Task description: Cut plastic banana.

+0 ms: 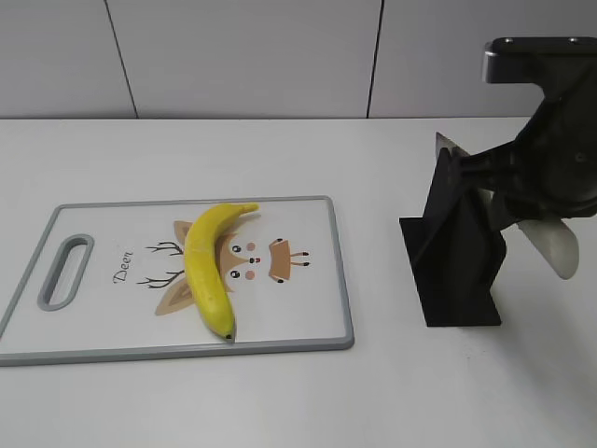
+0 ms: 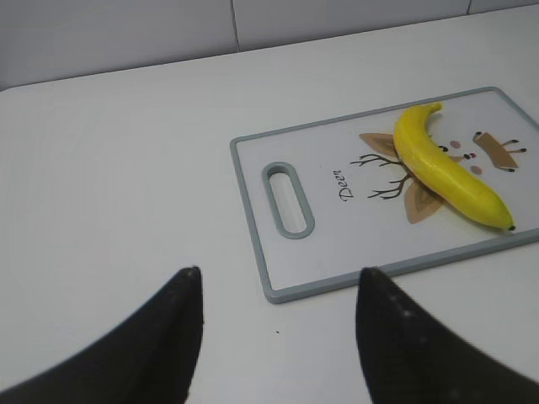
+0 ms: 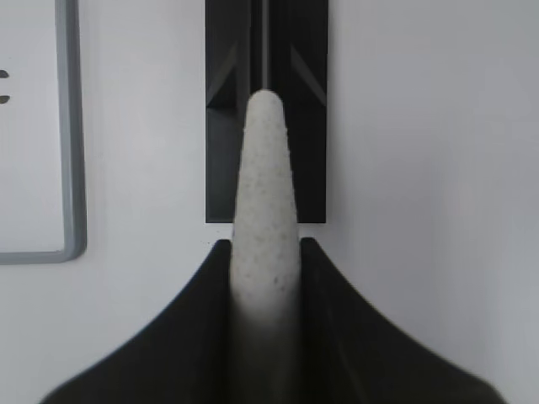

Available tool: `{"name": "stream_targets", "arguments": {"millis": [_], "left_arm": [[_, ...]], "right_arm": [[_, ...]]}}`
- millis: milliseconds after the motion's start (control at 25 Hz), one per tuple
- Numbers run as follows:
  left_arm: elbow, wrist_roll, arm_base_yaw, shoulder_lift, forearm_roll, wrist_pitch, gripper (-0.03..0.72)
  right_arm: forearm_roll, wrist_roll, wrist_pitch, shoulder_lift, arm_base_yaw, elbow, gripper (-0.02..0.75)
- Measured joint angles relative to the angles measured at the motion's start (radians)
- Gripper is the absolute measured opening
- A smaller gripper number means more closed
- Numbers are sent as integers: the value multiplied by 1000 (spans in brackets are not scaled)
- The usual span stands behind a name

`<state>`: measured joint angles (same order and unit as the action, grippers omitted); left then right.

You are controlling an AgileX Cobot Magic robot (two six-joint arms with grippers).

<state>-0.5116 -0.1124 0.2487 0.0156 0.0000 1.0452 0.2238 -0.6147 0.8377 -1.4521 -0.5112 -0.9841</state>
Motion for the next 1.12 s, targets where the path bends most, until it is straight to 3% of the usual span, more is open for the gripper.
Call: {"name": "stream_targets", "arguments": {"millis": [480, 800, 880, 1000, 1120], "left_arm": [[0, 0, -235, 0, 0, -3, 552], [0, 0, -253, 0, 0, -3, 552], [0, 0, -253, 0, 0, -3, 552], [0, 0, -253, 0, 0, -3, 552], [0, 0, -253, 0, 0, -3, 552]], "right_arm": [[26, -7, -50, -107, 0, -1, 180], [26, -6, -39, -110, 0, -3, 181], [26, 9, -38, -110, 0, -3, 236], [15, 24, -21, -109, 0, -1, 470], [15, 31, -21, -82, 0, -1, 625]]}}
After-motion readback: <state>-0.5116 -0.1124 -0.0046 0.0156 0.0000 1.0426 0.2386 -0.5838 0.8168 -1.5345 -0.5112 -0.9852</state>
